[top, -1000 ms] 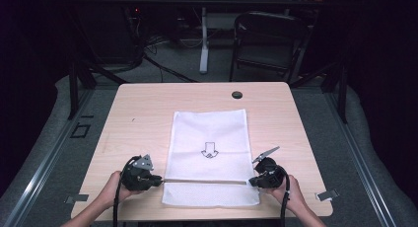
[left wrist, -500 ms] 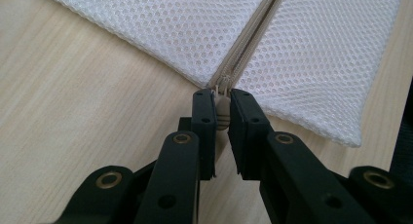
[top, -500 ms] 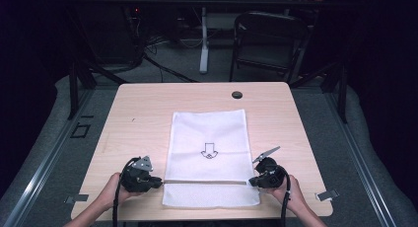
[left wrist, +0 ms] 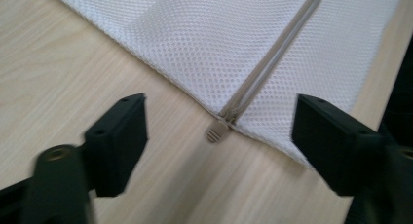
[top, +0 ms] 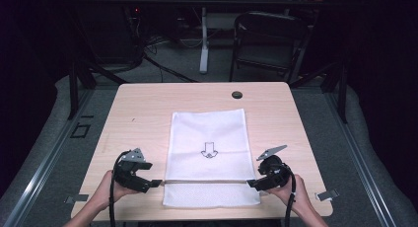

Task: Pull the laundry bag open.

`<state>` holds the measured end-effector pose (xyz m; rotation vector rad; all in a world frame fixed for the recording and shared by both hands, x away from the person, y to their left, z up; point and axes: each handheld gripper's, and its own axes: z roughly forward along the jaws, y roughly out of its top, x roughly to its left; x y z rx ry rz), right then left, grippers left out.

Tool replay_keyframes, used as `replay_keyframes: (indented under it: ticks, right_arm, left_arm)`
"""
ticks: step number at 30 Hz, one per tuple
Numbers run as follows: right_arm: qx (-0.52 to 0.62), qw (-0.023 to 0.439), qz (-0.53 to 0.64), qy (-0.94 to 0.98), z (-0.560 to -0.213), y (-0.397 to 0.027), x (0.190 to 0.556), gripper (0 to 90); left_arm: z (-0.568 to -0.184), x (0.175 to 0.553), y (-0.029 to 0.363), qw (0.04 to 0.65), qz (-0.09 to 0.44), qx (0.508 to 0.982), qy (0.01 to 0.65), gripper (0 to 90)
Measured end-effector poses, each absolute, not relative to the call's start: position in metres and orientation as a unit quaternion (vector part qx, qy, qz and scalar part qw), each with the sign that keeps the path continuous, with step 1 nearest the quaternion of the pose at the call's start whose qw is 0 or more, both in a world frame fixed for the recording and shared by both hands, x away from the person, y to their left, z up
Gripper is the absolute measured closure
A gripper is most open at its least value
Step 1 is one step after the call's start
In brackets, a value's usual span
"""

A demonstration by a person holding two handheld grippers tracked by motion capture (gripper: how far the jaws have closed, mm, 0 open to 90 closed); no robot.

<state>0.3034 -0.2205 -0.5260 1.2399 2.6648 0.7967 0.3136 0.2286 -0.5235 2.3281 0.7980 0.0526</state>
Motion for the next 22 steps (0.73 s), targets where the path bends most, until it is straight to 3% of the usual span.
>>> replay_keyframes:
  ticks: [1, 3, 8, 22]
  right_arm:
    - [0.41, 0.054, 0.26, 0.873, -0.522, -0.221, 0.301, 28.1]
    - [0.412, 0.08, 0.253, 0.872, -0.515, -0.225, 0.296, 16.7]
    - [0.434, 0.103, 0.26, 0.856, -0.505, -0.244, 0.285, 9.6]
    - [0.47, 0.111, 0.247, 0.84, -0.517, -0.29, 0.274, 4.9]
  left_arm:
    - [-0.52, 0.313, 0.229, 0.324, 0.022, 0.892, 0.314, 12.6]
    - [-0.514, 0.31, 0.231, 0.325, 0.028, 0.886, 0.329, 9.6]
    - [-0.505, 0.303, 0.236, 0.321, 0.05, 0.871, 0.369, 7.1]
    - [-0.509, 0.289, 0.243, 0.295, 0.089, 0.863, 0.4, 4.9]
